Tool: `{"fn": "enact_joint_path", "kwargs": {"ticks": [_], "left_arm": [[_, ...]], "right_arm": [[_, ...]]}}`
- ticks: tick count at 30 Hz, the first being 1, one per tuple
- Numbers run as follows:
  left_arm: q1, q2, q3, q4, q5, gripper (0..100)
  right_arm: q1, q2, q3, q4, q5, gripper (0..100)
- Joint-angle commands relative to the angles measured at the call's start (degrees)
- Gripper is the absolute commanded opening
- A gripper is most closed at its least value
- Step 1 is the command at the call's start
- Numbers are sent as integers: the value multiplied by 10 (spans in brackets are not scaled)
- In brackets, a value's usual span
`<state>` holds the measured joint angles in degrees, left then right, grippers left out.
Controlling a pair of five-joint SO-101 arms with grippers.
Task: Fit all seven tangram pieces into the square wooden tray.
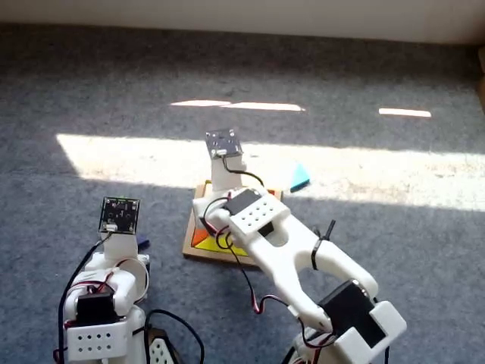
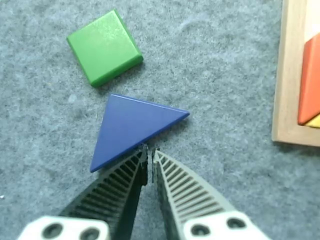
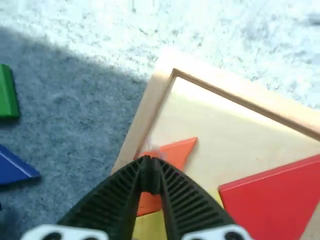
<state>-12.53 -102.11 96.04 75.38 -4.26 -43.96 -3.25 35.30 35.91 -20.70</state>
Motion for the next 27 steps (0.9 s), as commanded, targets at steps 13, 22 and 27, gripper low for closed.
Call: {"fn": "enact_joint_path", "kwargs": {"ticks": [13,22,27], "left_arm": [[-7,-23,11,4,-4,43],[-7,-23,11,4,-4,43],[-7,-23,11,4,-4,43]], "right_arm": [[0,95,0,-116,6,5],[-46,-44,41,-116,65,5],[18,-202,102,-116,65,5]]}}
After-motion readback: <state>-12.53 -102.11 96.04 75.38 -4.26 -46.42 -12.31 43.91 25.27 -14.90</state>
